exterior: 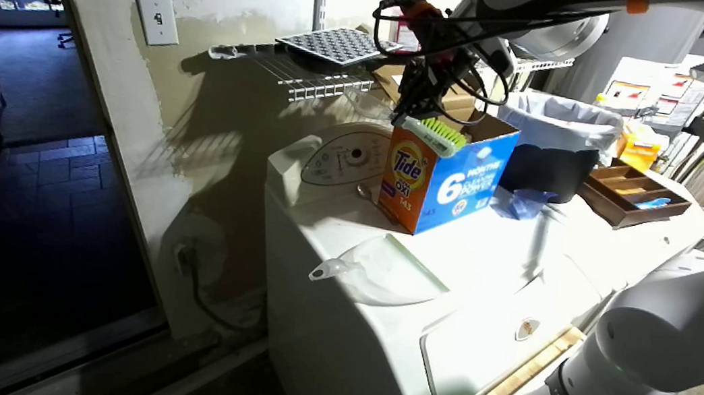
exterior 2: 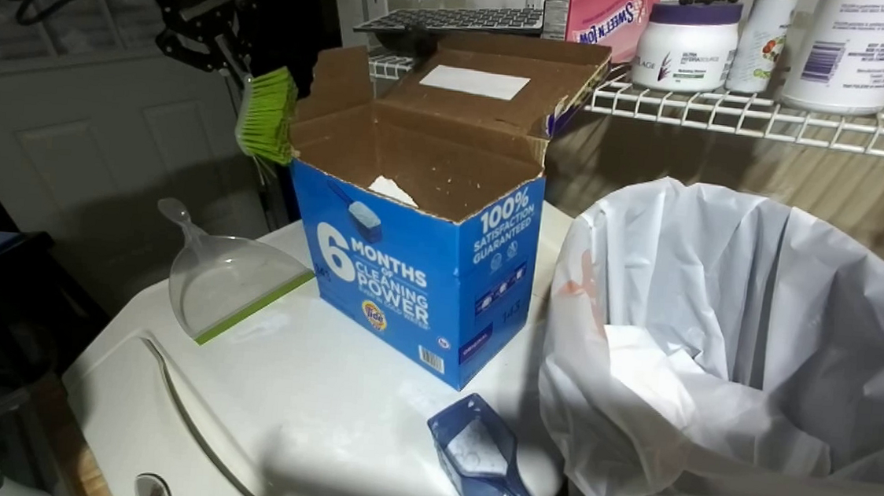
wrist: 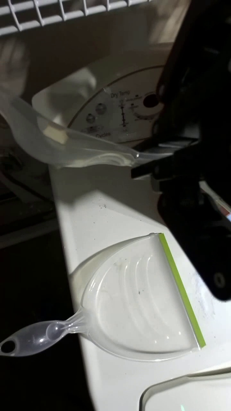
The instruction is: Hang the small brush on the top rack
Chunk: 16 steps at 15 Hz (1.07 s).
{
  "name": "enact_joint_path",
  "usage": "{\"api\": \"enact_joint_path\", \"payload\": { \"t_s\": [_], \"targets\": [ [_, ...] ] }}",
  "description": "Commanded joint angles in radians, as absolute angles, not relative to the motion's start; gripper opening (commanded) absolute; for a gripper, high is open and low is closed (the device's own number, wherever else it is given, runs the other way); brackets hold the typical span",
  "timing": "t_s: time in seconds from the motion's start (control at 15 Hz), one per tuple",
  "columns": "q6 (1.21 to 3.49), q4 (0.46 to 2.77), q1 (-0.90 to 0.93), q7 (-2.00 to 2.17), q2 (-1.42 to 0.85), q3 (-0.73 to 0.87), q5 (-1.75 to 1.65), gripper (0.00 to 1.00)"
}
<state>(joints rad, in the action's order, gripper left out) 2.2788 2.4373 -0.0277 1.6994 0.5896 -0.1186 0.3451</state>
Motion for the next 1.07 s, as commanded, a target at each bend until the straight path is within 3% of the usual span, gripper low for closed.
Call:
{"api": "enact_joint_path", "payload": {
  "t_s": [0.0, 0.07, 0.13, 0.47, 1.0],
  "targets": [
    [2.277, 2.434, -0.026, 1.700, 0.589, -0.118, 0.345, 0.10],
    [2.277, 2.433, -0.025, 1.700, 0.589, -0.118, 0.346, 0.10],
    [2.277, 2.433, -0.025, 1.700, 0.589, -0.118, 0.346, 0.03],
    [2.302, 2.440, -0.051, 1.831, 0.604, -0.160, 0.342, 0.03],
    [2.582, 2.414, -0.040, 2.051, 0.583, -0.223, 0.351, 0.03]
  ]
}}
